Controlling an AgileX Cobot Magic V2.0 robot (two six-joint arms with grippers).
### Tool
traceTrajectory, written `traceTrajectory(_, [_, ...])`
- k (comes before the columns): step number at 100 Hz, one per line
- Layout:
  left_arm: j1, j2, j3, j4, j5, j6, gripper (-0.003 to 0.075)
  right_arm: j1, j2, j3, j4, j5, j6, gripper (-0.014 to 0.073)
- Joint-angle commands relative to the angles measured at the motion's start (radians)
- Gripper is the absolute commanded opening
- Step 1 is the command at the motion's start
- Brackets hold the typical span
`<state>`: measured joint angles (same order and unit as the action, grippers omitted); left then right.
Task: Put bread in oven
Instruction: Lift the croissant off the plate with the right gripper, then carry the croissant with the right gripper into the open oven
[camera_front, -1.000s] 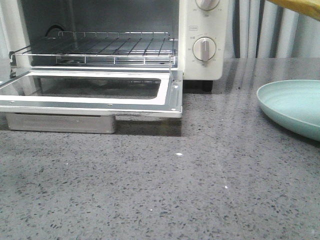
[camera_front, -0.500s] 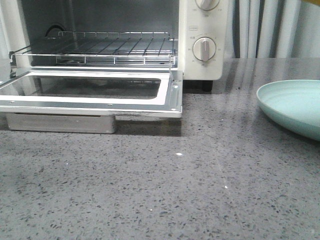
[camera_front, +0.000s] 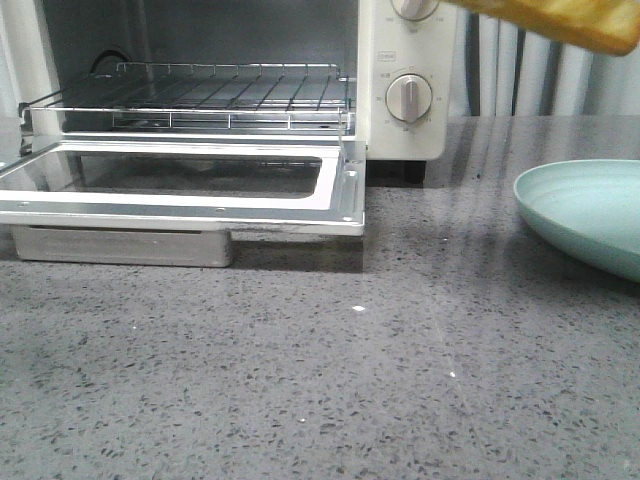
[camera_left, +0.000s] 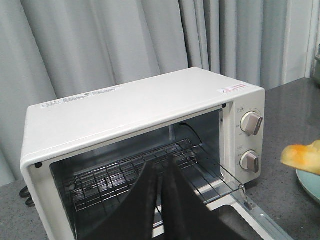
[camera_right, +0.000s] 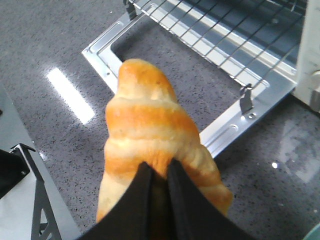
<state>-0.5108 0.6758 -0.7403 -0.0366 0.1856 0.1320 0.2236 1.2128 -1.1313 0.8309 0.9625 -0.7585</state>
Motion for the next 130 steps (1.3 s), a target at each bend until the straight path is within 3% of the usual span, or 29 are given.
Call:
traceTrajectory(1, [0.003, -0.003, -0.038, -0.003, -0.08, -0.002, -0.002, 0.029, -0.001, -0.036, 0.061, -0.054, -0.035, -0.0057])
traceTrajectory(36, [0.003, -0.003, -0.038, -0.003, -0.08, -0.002, -0.002, 0.102, 0.073, -0.147, 0.041, -0.072, -0.084, -0.0057])
traceTrajectory(67, [0.003, -0.003, -0.038, -0.003, -0.08, -0.002, -0.002, 0.171, 0.142, -0.208, -0.125, -0.101, -0.089, -0.0057])
traceTrajectory(88, [0.003, -0.003, -0.038, -0.003, -0.081, -0.002, -0.002, 0.221, 0.178, -0.214, -0.215, -0.194, -0.098, -0.0057])
traceTrajectory(130, [0.003, -0.003, -0.038, -0.003, -0.093, -0.002, -0.002, 0.284, 0.262, -0.251, -0.228, -0.272, -0.14, -0.0057])
